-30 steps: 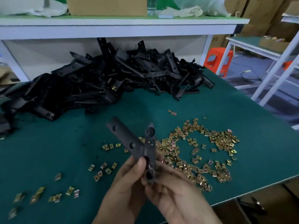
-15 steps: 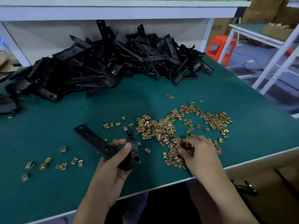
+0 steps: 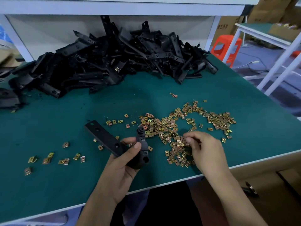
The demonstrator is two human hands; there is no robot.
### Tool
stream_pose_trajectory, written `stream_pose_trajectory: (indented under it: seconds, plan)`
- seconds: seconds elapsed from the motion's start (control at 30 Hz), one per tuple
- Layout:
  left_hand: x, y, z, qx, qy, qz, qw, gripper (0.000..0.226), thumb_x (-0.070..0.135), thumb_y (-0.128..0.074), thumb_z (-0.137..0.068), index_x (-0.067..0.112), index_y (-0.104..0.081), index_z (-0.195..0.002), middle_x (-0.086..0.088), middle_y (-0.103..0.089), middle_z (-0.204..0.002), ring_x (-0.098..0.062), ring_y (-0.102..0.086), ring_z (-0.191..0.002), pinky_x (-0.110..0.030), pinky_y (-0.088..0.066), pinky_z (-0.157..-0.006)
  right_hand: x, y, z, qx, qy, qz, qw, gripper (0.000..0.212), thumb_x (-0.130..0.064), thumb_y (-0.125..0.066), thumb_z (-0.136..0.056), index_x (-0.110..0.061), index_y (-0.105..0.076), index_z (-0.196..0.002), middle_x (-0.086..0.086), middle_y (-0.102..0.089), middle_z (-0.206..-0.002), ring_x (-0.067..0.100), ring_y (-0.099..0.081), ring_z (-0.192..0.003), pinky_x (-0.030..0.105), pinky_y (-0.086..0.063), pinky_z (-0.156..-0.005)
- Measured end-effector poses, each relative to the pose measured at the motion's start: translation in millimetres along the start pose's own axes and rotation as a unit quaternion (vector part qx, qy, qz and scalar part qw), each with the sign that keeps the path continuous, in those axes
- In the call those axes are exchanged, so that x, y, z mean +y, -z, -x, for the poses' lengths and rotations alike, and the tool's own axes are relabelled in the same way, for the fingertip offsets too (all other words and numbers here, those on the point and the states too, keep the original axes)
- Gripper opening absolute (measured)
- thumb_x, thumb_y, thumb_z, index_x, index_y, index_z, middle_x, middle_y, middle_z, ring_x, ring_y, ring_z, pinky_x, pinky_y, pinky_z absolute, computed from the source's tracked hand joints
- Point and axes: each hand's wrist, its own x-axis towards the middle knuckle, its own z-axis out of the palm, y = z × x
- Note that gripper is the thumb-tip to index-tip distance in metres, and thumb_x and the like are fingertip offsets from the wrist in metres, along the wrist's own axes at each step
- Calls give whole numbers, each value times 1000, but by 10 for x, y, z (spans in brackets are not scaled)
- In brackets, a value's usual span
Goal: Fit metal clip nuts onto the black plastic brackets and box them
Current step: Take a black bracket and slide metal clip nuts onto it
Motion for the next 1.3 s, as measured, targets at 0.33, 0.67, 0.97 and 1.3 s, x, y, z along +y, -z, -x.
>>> stream_pose_trajectory:
  seconds: [0.33, 0.67, 0.97, 1.3]
  plan:
    - [-32, 9, -58, -11, 20, 32, 999, 18, 6, -72, -74, 20, -78, -83, -7, -76, -92, -17, -74, -74, -26, -58, -58, -84, -24, -69, -72, -51, -134, 987, 27, -6, -65, -95, -31, -76, -97, -6, -74, -97, 11, -70, -90, 31, -55, -85]
    - [-26, 21, -87, -19, 30, 49, 998, 17, 6, -71, -74, 20, -77, -82, -5, -75, -91, -14, -72, -72, -26, -58, -57, -125, -59, -79, -56, -67, -126, 988, 15, -12, -76, -84, -27, -72, -83, -13, -73, -81, -1, -67, -78, 21, -55, -76]
    - [-29, 43, -113, -17, 36, 49, 998, 20, 9, -79, -63, 21, -80, -79, -4, -76, -91, -14, -73, -72, -25, -58, -59, -205, 18, -93, -81, -47, -131, 987, 30, -5, -76, -86, -35, -74, -81, -9, -75, -84, 5, -68, -82, 16, -52, -75]
    - [-45, 66, -98, -35, 35, 15, 999, 18, 12, -78, -70, 21, -75, -85, -8, -75, -102, -19, -73, -86, -30, -59, -65, -641, -157, 231, -213, -131, -458, 853, 24, 1, -68, -89, -20, -80, -87, 4, -75, -82, 15, -68, -81, 23, -56, -75]
